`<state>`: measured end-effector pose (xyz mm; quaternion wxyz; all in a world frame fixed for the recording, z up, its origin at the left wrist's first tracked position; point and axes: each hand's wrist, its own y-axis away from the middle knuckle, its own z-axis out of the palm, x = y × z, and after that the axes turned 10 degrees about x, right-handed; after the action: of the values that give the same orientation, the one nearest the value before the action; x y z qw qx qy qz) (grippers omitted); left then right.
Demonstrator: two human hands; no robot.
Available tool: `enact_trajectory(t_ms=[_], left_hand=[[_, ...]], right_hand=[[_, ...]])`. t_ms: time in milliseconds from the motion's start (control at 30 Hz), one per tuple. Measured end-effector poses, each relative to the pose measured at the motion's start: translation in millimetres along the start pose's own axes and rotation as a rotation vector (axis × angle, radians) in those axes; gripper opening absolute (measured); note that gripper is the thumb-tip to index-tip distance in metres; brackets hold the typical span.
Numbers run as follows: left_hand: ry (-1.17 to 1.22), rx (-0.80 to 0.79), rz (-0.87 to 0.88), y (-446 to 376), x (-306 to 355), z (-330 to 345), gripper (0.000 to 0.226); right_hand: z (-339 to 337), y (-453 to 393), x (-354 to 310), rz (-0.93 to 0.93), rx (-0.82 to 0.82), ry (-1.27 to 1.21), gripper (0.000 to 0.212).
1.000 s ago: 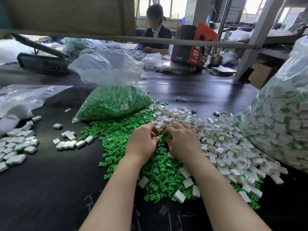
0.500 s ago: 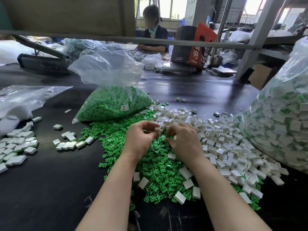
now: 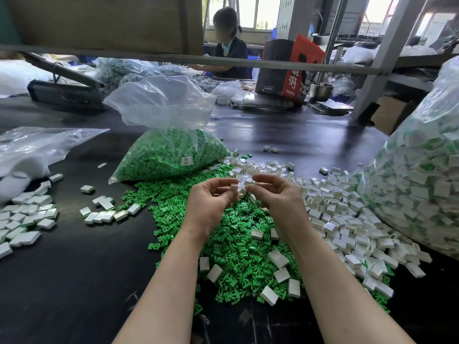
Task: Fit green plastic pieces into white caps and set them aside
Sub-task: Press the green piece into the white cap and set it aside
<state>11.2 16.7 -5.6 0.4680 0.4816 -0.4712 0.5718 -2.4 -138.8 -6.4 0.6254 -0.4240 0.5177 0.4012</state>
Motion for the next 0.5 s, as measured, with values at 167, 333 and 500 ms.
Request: enact_trajectory(t_ms=[167,333,500], left_hand=[[0.012,0.012,-0.003,0.1,-0.5,0.4,0.017],[0.0,0.022,-0.017,-0.5,-1.0,0.5,0.013],[0.025,0.005,-0.037,0.0,-1.8,1.5,0.012]], right_hand=[[-0.4,1.1,-0.8,0.044,-0.035,-0.094,0.025],[0.3,1.0,-1.4,0.082,-0.047,-0.141,0.015],[0.2,-1.5,-0.4,0.174,0.0,-0.244,0.01]])
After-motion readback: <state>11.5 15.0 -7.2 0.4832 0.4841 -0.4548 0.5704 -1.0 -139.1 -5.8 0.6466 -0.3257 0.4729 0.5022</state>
